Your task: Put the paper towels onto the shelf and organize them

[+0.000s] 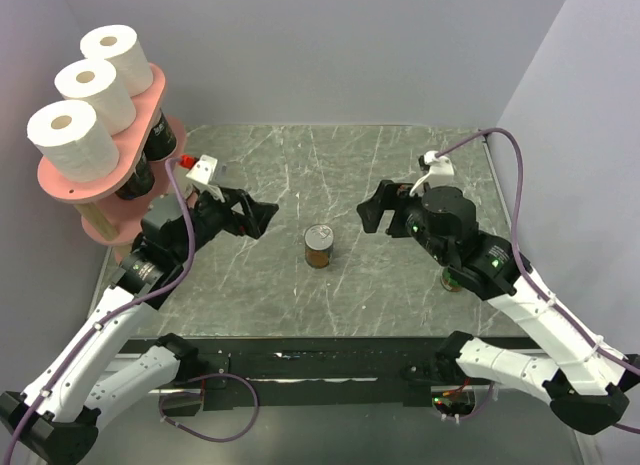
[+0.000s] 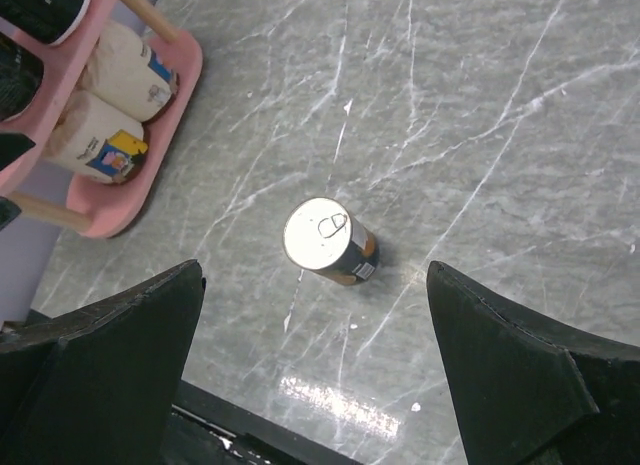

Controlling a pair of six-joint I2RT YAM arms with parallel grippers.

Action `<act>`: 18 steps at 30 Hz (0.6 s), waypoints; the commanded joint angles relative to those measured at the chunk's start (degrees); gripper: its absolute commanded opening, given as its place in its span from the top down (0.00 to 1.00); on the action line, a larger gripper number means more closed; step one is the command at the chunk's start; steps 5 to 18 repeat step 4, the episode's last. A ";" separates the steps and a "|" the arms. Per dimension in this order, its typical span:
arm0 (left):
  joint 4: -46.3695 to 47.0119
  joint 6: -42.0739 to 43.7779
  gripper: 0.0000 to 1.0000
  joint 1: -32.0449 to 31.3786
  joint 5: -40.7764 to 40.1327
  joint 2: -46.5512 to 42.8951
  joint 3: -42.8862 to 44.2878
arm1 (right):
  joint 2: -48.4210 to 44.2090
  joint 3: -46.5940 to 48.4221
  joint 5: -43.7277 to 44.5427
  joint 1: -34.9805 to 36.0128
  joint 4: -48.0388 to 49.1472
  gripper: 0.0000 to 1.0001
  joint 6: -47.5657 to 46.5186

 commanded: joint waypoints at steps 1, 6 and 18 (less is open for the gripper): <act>4.46 -1.65 0.04 0.12 1.11 -0.82 0.33 | -0.28 2.66 1.44 0.31 0.89 0.00 -0.80; 4.54 -1.65 0.04 0.12 0.58 -0.55 0.42 | -0.37 1.78 1.18 0.31 1.41 0.00 -0.89; 4.54 -1.65 0.04 0.12 0.58 -0.55 0.42 | -0.37 1.78 1.18 0.31 1.41 0.00 -0.89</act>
